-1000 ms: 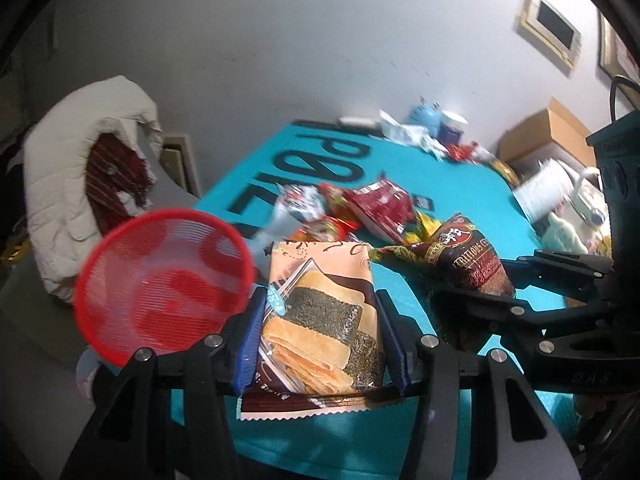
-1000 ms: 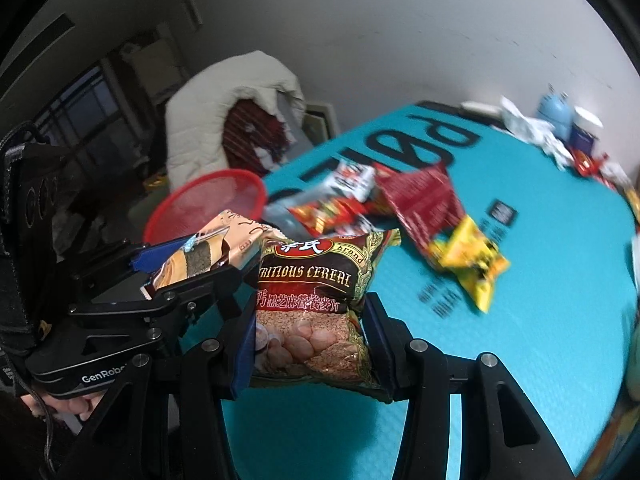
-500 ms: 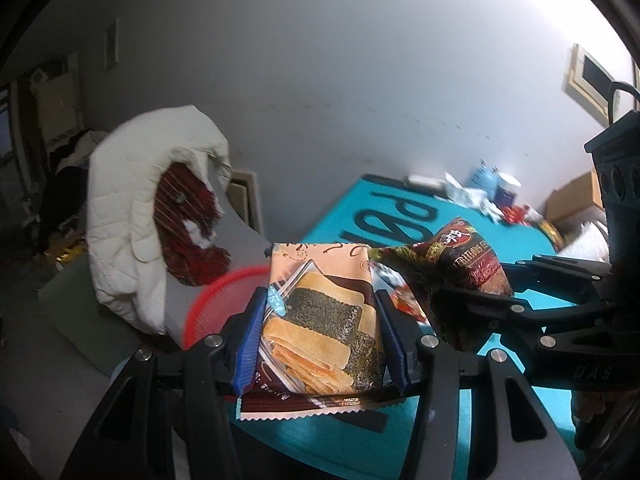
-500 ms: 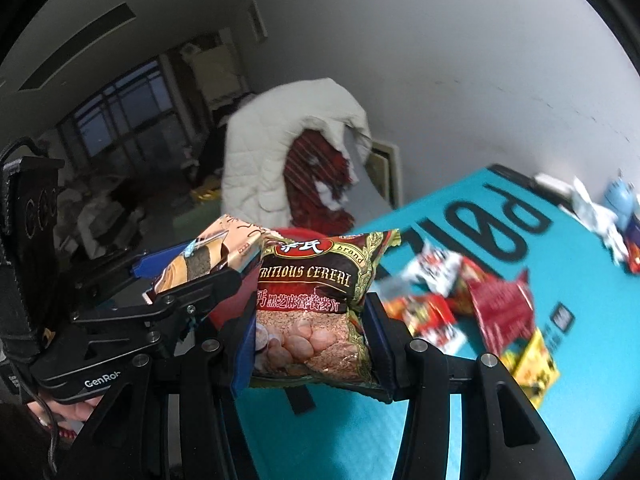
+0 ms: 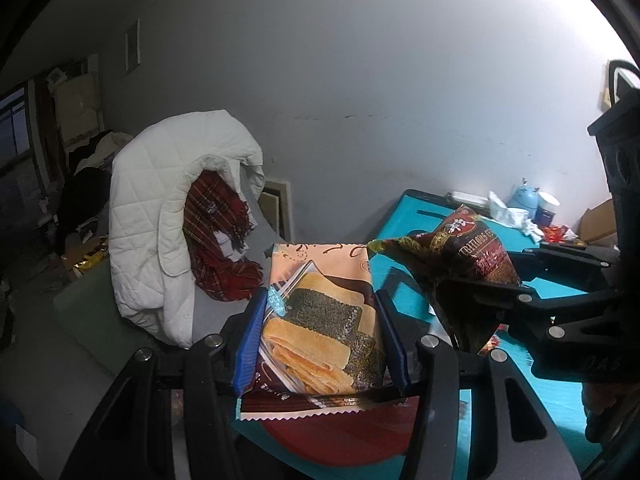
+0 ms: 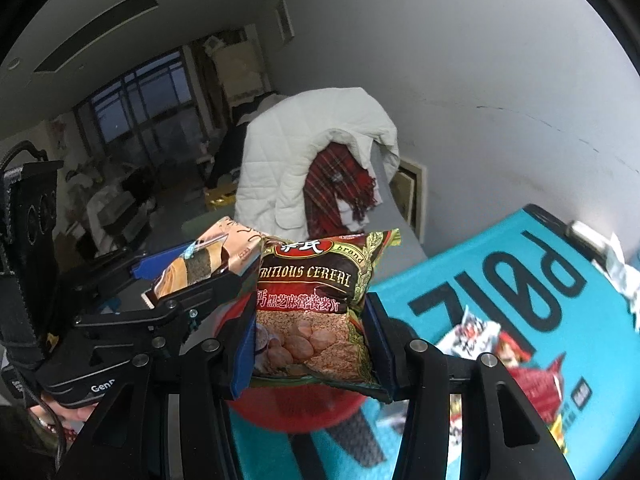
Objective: Organize snacks
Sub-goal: 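Lift both packets and carry them over the red mesh basket, then open both tools to drop the packets into the red basket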
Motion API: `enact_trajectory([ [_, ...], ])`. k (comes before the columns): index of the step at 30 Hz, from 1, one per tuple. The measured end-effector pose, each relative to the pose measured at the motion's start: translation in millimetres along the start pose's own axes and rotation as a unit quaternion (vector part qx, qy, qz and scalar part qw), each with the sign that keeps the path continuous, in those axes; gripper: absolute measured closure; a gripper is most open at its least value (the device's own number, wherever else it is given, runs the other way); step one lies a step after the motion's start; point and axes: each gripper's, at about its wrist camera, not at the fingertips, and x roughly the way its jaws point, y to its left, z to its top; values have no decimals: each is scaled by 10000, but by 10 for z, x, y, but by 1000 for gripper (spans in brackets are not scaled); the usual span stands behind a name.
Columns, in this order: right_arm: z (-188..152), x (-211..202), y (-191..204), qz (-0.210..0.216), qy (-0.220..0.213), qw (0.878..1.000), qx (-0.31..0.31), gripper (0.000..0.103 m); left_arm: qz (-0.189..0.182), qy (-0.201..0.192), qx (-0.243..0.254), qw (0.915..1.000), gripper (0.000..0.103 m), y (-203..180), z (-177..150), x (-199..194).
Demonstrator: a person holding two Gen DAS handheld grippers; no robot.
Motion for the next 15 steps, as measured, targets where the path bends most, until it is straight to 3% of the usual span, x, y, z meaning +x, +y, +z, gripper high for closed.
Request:
enact_trajectory([
  [15,25,580,-203,-164,378,9991,-48,55,39,477,-78,9988,52,125,-17,688],
])
